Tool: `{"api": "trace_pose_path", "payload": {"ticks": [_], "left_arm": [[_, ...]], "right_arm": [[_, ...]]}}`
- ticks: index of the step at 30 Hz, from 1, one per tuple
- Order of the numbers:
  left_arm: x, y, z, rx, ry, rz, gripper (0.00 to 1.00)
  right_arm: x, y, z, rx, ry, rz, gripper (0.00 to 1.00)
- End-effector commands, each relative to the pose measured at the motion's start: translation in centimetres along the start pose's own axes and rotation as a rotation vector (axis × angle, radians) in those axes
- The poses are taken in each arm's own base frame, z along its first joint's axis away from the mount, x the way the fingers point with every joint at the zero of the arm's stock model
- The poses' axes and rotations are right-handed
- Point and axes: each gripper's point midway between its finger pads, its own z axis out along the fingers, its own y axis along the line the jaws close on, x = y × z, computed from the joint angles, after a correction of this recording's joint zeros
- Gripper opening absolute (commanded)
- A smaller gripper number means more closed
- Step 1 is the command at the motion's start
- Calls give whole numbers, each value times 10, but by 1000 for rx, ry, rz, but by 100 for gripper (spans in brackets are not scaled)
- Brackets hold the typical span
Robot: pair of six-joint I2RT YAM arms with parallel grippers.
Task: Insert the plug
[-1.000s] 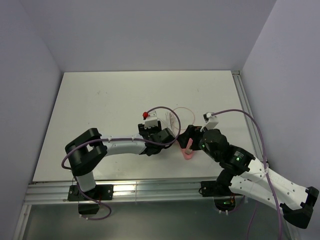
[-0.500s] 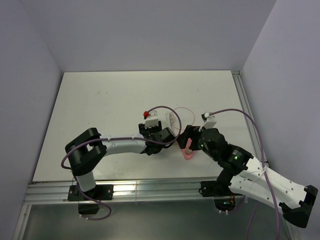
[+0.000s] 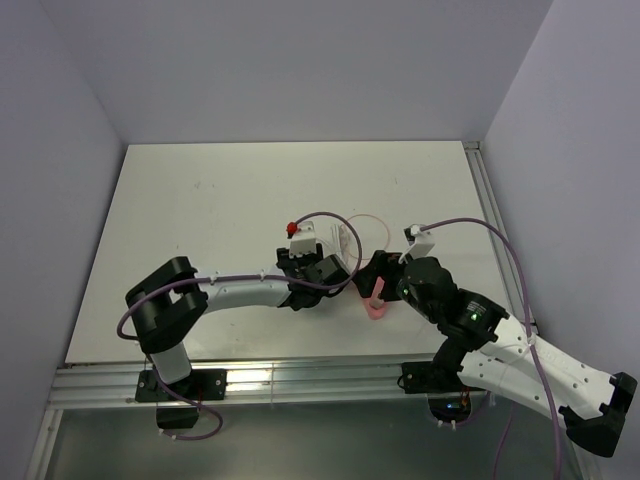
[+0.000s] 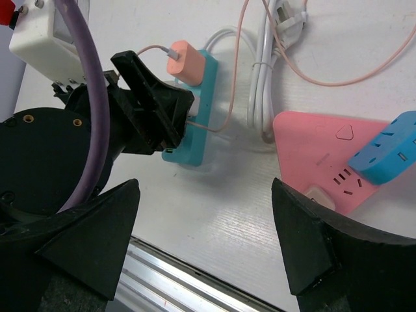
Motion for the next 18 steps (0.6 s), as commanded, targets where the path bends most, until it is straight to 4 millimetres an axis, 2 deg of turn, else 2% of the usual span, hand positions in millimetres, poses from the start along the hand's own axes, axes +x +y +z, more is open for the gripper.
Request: {"api": "trace_pose_path", "payload": {"ticks": [1,5,6,10,11,18], "left_arm": [[41,19,-16,21,174,147,61],[32,19,-23,42,170,132,63],[31,20,-24,44,170,130,68],[29,21,-26,46,167,118,71],[28,22,-27,43,167,115,89],[21,17,-33,70,158,96,90]], "right_arm": [[-7,5,1,-15,-24,17,89],[-3,5,4,-19,-13,21,89],[-3,7,4,-25,-13,23,89],[-1,6,7,-20,-4,16,89],[-1,6,8,-16,-2,15,89],[-1,7,9,-19,1,10,89]]}}
